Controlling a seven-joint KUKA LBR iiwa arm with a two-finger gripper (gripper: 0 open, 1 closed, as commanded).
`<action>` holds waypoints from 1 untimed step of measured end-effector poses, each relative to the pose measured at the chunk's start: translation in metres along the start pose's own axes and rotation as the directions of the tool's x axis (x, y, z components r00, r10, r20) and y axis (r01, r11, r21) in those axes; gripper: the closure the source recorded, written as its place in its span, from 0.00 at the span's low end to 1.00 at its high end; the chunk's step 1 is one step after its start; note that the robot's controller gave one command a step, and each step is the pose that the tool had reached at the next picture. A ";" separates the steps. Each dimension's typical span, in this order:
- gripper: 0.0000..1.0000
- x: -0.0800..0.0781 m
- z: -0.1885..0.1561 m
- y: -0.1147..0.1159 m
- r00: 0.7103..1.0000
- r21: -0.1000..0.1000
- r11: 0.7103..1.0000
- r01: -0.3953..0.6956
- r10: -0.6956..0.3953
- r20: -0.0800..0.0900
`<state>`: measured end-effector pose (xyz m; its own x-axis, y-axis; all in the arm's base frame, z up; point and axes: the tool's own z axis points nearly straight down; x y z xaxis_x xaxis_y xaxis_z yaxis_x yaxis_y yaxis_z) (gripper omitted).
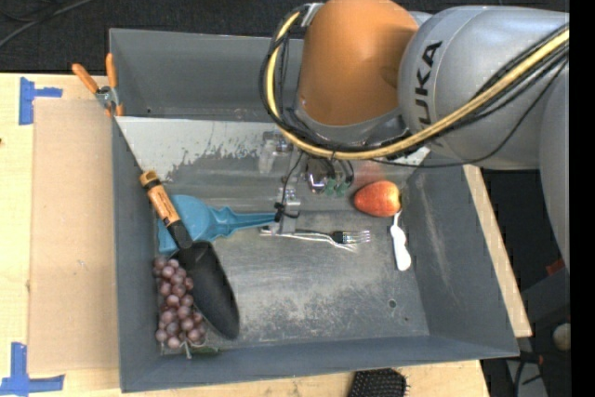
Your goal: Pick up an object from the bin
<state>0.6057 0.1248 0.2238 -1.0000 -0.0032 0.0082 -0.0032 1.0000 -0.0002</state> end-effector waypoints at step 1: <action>0.00 -0.002 -0.005 -0.001 1.000 -0.001 1.000 -0.003 0.003 0.008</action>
Offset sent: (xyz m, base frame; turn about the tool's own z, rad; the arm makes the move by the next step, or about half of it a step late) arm 0.0130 0.0506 -0.1538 0.1066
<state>0.6073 0.1241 0.2287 -1.0000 -0.0001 0.0001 -0.0001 1.0000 0.0007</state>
